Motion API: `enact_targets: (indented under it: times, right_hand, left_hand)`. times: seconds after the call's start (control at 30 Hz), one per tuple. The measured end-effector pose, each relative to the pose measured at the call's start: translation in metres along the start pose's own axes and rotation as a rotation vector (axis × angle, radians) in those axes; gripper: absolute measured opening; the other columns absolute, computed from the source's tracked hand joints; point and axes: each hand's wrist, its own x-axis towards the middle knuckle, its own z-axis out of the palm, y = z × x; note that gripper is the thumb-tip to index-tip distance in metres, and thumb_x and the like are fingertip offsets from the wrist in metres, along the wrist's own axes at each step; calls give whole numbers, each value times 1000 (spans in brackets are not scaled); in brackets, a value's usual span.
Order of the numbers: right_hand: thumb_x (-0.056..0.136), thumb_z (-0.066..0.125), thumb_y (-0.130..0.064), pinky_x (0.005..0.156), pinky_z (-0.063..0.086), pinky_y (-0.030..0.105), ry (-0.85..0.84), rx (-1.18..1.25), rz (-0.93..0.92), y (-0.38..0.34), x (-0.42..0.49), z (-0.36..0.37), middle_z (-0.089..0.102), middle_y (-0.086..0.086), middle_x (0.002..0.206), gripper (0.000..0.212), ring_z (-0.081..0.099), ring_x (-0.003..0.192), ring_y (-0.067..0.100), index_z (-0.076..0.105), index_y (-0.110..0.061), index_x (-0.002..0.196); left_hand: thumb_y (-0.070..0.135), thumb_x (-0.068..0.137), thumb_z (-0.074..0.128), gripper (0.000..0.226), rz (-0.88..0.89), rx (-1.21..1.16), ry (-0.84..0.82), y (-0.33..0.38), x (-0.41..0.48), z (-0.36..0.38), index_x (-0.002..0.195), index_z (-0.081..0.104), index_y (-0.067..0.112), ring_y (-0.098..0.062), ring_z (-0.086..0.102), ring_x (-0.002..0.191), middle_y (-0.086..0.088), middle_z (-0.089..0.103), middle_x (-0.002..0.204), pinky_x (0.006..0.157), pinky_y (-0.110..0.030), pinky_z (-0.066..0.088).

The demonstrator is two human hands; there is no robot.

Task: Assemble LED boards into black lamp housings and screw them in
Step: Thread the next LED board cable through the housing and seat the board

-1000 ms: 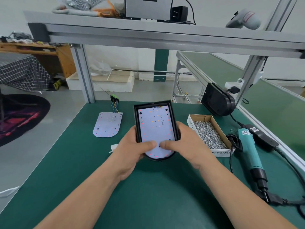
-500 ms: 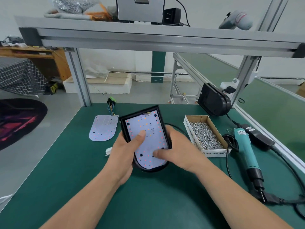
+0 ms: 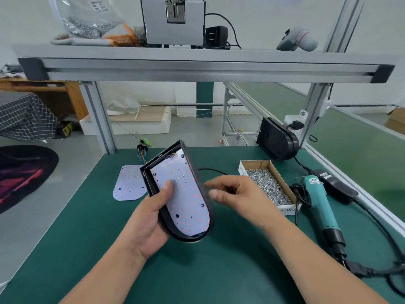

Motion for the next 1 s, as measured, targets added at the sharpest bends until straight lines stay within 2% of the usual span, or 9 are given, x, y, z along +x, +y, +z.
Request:
enact_targets:
  times: [0.13, 0.23, 0.3, 0.4, 0.6, 0.7, 0.77, 0.87, 1.0]
  right_hand:
    - [102, 70, -16, 80, 51, 28, 212, -199, -49, 2, 4, 0, 77, -8, 91, 10, 67, 86, 7, 79, -19, 99]
    - [107, 61, -16, 81, 46, 20, 282, -298, -101, 3, 6, 1, 72, -13, 93, 13, 63, 90, 2, 73, -17, 101]
    - [107, 59, -16, 79, 44, 17, 282, -295, -82, 3, 4, -2, 70, -15, 92, 14, 61, 89, 1, 71, -20, 100]
    - [105, 64, -18, 76, 44, 16, 221, -396, -83, 5, 4, -3, 67, -18, 90, 11, 61, 87, 3, 72, -24, 99]
    - [96, 61, -23, 93, 49, 35, -182, -887, -136, 14, 1, 7, 62, -12, 85, 17, 56, 88, 9, 65, -27, 80]
    - [98, 62, -35, 92, 48, 29, 27, -737, -189, 15, 3, 12, 64, -14, 96, 8, 56, 99, 6, 68, -30, 98]
    - [102, 62, -33, 82, 47, 21, 206, -567, -193, 18, 3, 15, 65, -15, 98, 21, 60, 91, 8, 58, -31, 123]
    - [105, 55, -23, 79, 44, 12, 239, -448, -161, 19, 5, 20, 66, -21, 99, 46, 64, 90, 5, 43, -34, 148]
    - [102, 58, -9, 84, 52, 34, 120, -603, -224, 21, 8, 19, 67, -18, 112, 27, 62, 106, -3, 64, -31, 117]
  left_hand:
    - [41, 87, 85, 64, -73, 4, -88, 3, -1, -5, 142, 66, 13, -41, 56, 140, -16, 60, 151, 114, -57, 47]
    - [38, 100, 64, 43, -102, -28, -91, 3, -4, -5, 134, 73, 13, -33, 69, 126, -12, 70, 139, 93, -44, 61]
    - [36, 89, 69, 41, -82, -93, -22, 2, -3, -6, 117, 81, 9, -27, 80, 95, -10, 80, 114, 71, -37, 65]
    - [31, 88, 67, 29, 14, -164, 63, 10, -6, -8, 98, 84, 10, -18, 75, 66, -6, 76, 89, 52, -27, 60]
    - [25, 96, 50, 23, -16, -238, -23, 21, -6, -16, 106, 68, 15, -5, 66, 60, 6, 64, 82, 43, -19, 54]
    - [23, 93, 63, 20, -31, -59, -6, 12, -9, -11, 95, 79, 12, -14, 66, 56, -3, 67, 77, 43, -24, 54]
    - [20, 80, 76, 14, -54, 44, -22, 7, -13, -4, 88, 84, 12, -22, 71, 58, -10, 73, 77, 47, -29, 57]
    - [24, 78, 86, 29, -135, 112, -132, 3, -16, 6, 101, 83, 8, -31, 78, 73, -19, 78, 90, 63, -38, 63]
    - [23, 89, 84, 53, -226, 100, -290, -5, -16, 5, 133, 67, -2, -38, 75, 107, -27, 72, 125, 89, -47, 60]
